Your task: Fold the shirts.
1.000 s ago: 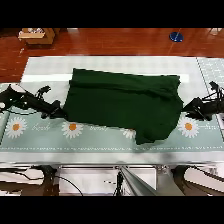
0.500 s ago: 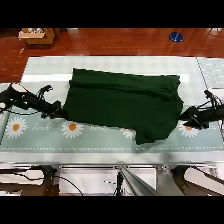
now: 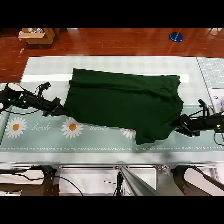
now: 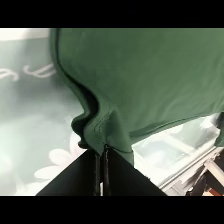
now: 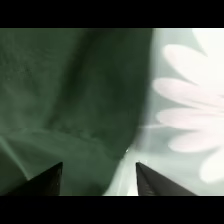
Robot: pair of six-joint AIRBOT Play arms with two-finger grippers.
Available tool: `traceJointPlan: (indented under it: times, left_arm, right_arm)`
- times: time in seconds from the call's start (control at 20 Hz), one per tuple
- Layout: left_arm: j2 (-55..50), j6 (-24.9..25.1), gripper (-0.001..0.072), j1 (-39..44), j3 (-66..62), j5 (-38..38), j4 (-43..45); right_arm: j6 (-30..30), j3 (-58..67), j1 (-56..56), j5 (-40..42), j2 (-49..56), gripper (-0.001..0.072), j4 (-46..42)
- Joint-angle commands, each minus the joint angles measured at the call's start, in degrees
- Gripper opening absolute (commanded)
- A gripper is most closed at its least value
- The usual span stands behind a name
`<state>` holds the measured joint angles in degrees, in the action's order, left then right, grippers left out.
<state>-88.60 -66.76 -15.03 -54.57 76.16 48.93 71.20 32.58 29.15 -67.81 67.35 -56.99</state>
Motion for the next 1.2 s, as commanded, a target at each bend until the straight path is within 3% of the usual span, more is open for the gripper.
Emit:
traceJointPlan:
  times: [0.0,0.1,0.2,0.5,0.65,0.85,1.15]
  left_arm:
    - [0.1,1.7,0.0021,-0.1,-0.1,0.0,-2.9]
    - [0.1,3.1,0.0021,-0.1,-0.1,0.5,-5.5]
    - [0.2,3.4,0.0021,-0.3,-1.7,2.5,-6.0]
    - [8.6,3.9,0.0021,-2.4,-9.9,7.0,-9.2]
    - [13.4,2.9,0.0020,-2.5,-11.8,2.0,-10.6]
    - [11.6,1.6,0.0020,-1.9,-14.9,-6.4,-12.6]
    - [-0.7,1.6,0.0020,2.2,-26.1,-8.3,-12.8]
  right_arm:
    - [2.1,-3.1,-5.5,10.2,-0.2,0.0417,1.6]
    - [4.0,-2.3,-7.9,12.4,-0.3,0.0173,2.8]
    - [4.2,0.4,-7.8,8.8,-1.7,0.0043,2.1]
    - [4.7,12.0,-7.8,-1.2,-18.7,0.0029,-1.7]
    - [5.4,14.7,-7.8,2.9,-23.1,0.0029,-2.3]
    - [7.1,16.0,-7.8,11.6,-18.2,0.0028,-1.4]
    - [5.9,18.8,-7.9,24.6,-4.8,0.0028,8.6]
